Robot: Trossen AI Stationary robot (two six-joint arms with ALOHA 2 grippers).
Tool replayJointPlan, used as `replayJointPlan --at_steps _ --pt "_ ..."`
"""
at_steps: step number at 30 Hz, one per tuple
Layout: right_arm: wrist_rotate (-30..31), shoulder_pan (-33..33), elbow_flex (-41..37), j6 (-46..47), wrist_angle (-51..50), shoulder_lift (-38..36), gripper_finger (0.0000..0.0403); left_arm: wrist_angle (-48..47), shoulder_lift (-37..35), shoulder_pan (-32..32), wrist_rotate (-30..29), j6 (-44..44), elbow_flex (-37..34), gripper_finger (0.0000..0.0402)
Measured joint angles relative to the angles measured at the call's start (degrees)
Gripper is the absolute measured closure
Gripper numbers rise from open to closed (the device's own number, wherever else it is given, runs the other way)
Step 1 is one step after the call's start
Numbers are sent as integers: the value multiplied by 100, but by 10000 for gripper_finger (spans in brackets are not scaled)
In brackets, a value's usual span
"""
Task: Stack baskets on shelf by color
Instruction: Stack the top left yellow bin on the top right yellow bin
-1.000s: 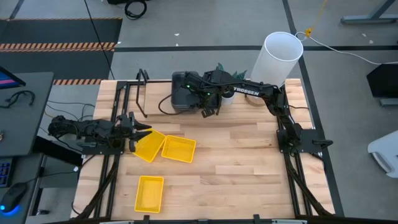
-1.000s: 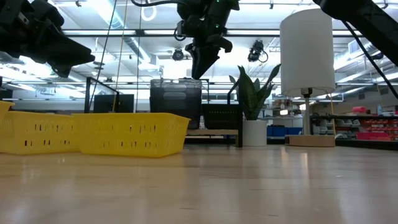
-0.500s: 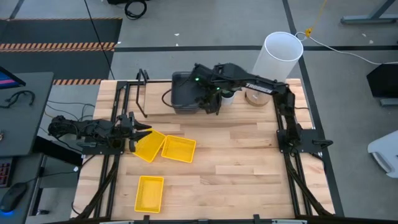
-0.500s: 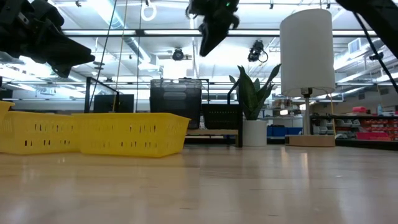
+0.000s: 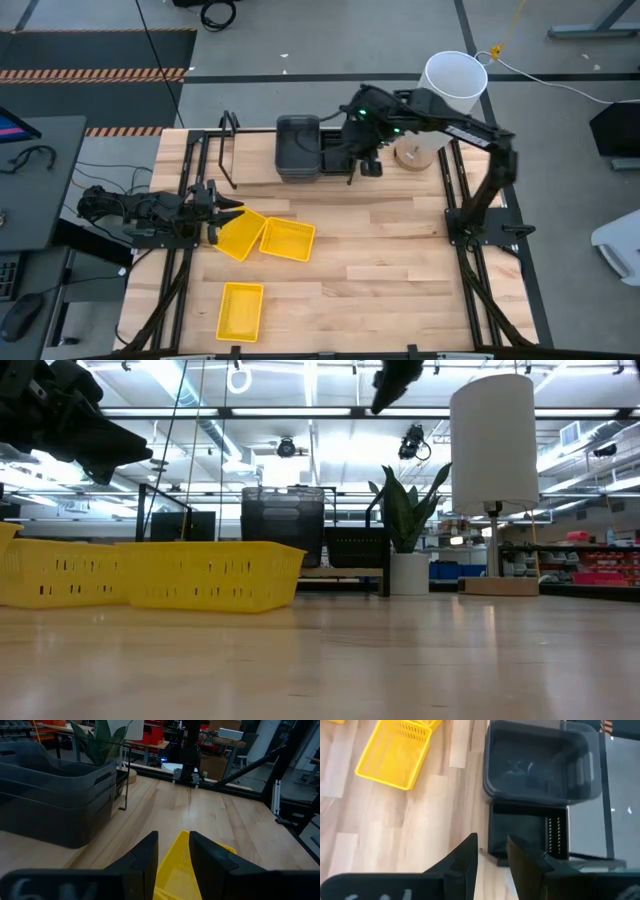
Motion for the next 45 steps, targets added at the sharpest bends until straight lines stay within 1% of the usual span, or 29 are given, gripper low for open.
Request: replayJointPlan --at_steps 9,16,22,29,34,40,45 --pt "-3 306 -2669 761 1403 -1792 293 1 0 -1 0 1 -1 285" --pt "43 683 -4299 1479 2556 -3086 294 0 0 -2 0 0 0 285" --pt "447 919 -5288 1878 3341 -4092 294 2 0 -1 0 0 0 285" --pt "412 1073 -6656 2112 4896 -5229 294 2 -1 0 0 1 0 285" --pt "379 1156 -7609 2331 5814 -5993 294 2 1 -2 0 2 0 285" --pt "248 1277 -8405 2604 6514 -6986 294 1 0 -1 0 1 0 285" --pt "450 1306 -9042 2784 6894 -7760 294 1 -2 -1 0 1 0 285"
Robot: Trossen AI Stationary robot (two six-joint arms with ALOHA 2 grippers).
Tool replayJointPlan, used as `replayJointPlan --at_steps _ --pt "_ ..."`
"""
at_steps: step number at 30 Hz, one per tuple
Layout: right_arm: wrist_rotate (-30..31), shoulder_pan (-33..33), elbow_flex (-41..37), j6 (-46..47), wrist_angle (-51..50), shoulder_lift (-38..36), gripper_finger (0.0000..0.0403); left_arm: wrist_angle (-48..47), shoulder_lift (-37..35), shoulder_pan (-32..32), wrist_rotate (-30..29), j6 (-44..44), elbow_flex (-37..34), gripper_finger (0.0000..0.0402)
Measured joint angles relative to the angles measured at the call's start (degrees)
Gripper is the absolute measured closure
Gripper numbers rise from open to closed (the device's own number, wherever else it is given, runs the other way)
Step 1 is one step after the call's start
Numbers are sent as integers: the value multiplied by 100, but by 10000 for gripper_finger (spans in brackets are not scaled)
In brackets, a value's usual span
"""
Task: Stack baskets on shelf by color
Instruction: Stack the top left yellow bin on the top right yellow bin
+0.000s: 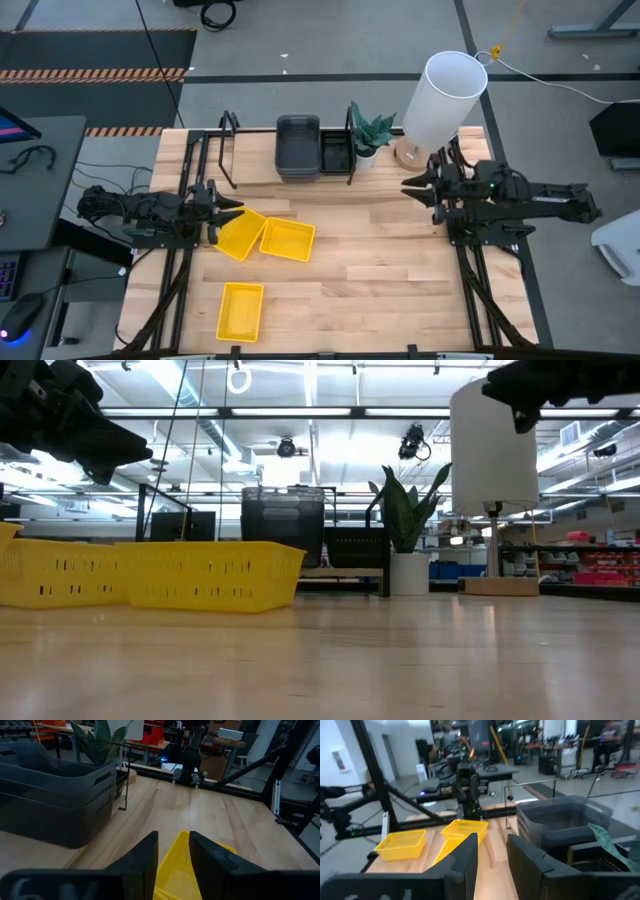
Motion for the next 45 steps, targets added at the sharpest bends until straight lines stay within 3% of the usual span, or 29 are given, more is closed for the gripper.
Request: replayJointPlan --at_steps 3,13,45 --pt "47 -4 -444 -40 403 -324 294 1 2 1 0 -1 0 285" --pt "-146 -20 -2329 -500 3447 -683 294 0 0 0 0 0 0 285" --pt "-148 -102 -2309 -513 3490 -679 293 0 0 -1 0 -1 0 285"
